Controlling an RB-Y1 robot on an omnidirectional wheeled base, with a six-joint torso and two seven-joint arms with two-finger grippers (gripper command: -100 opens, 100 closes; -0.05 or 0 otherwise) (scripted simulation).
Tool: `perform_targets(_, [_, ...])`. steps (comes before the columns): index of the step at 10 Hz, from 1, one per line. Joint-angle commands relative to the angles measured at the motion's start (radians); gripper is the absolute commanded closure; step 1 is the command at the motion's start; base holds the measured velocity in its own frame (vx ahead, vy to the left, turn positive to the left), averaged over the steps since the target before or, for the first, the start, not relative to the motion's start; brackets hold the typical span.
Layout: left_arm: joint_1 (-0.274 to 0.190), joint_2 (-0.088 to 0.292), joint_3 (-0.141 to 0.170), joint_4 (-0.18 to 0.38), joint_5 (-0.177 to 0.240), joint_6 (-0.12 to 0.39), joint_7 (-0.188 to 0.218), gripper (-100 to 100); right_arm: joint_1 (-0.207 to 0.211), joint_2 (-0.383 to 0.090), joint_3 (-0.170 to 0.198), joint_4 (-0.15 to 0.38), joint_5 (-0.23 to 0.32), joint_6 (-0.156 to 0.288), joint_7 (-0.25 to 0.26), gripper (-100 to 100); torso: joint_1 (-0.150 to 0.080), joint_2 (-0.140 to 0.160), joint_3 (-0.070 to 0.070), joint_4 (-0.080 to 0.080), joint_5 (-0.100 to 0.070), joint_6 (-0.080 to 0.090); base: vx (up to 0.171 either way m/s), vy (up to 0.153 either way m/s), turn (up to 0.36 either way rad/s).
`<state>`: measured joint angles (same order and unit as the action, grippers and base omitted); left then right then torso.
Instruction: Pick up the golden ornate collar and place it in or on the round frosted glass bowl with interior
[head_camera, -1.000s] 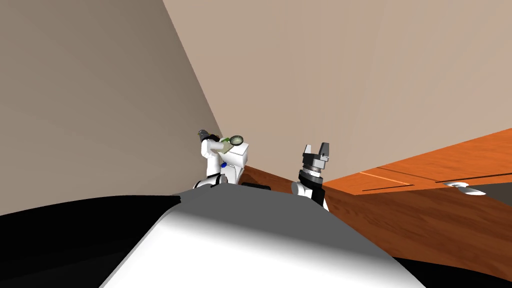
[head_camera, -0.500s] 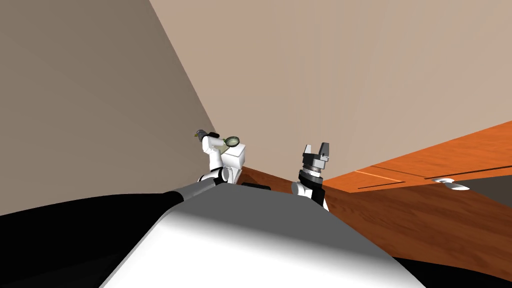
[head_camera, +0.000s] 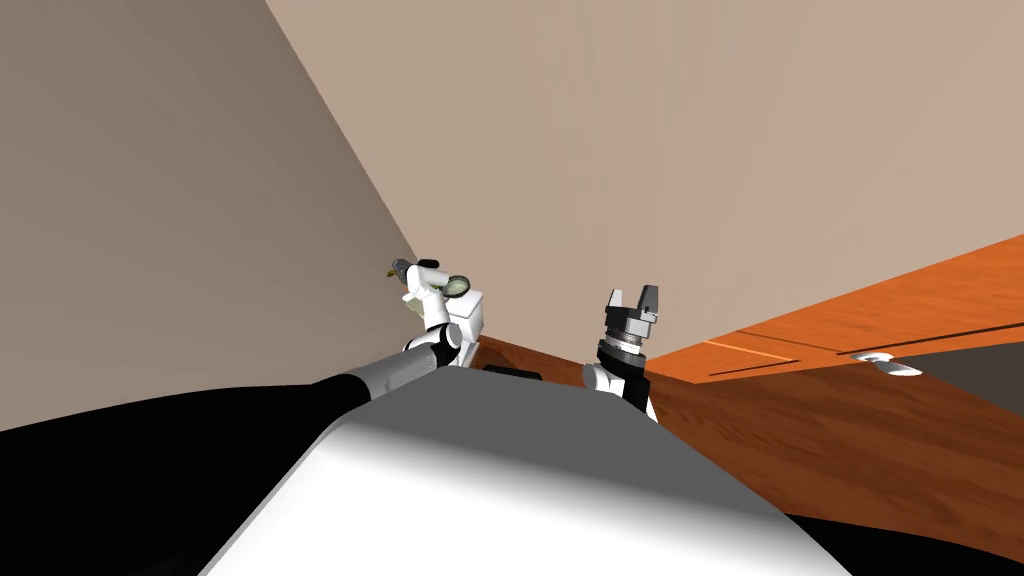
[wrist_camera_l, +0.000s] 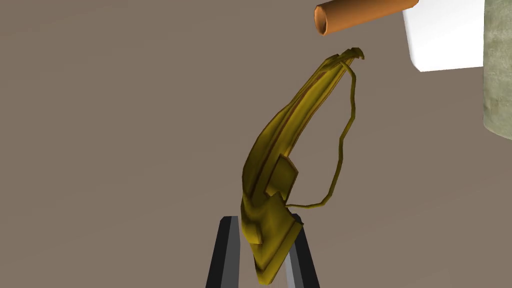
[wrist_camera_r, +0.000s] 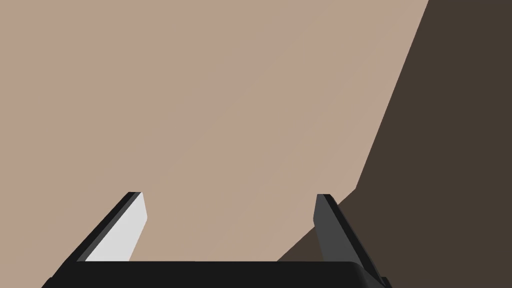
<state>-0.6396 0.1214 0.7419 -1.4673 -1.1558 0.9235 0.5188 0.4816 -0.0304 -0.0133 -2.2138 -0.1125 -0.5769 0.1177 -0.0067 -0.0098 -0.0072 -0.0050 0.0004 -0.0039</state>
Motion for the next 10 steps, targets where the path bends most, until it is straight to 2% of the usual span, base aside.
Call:
perform_targets(1, [-0.050, -0.002, 0.033, 0.043, -0.028, 0.025, 0.019, 100, 0.000, 0.000, 0.000, 0.000, 0.000, 0.000, 0.000, 0, 0.000, 0.000, 0.000, 0.000, 0.000, 0.000, 0.075, -0.069, -0.049])
perform_targets(2, [-0.079, -0.004, 0.058, 0.074, -0.050, 0.044, 0.033, 100, 0.000, 0.000, 0.000, 0.000, 0.000, 0.000, 0.000, 0, 0.001, 0.000, 0.000, 0.000, 0.001, 0.000, 0.082, -0.092, -0.067])
perform_targets(3, [-0.091, -0.004, 0.058, 0.077, -0.050, 0.044, 0.033, 100, 0.000, 0.000, 0.000, 0.000, 0.000, 0.000, 0.000, 0, 0.000, 0.000, 0.000, 0.000, 0.001, 0.000, 0.061, -0.079, -0.024])
perform_targets(6, [-0.188, -0.013, 0.123, 0.164, -0.105, 0.095, 0.071, 100, 0.000, 0.000, 0.000, 0.000, 0.000, 0.000, 0.000, 0, 0.001, 0.000, 0.000, 0.000, 0.002, 0.001, 0.088, -0.079, -0.051])
perform_targets(10, [-0.279, -0.044, 0.181, 0.246, -0.153, 0.144, 0.105, 100, 0.000, 0.000, 0.000, 0.000, 0.000, 0.000, 0.000, 0, 0.001, 0.000, 0.000, 0.000, 0.002, 0.001, 0.087, -0.086, -0.036])
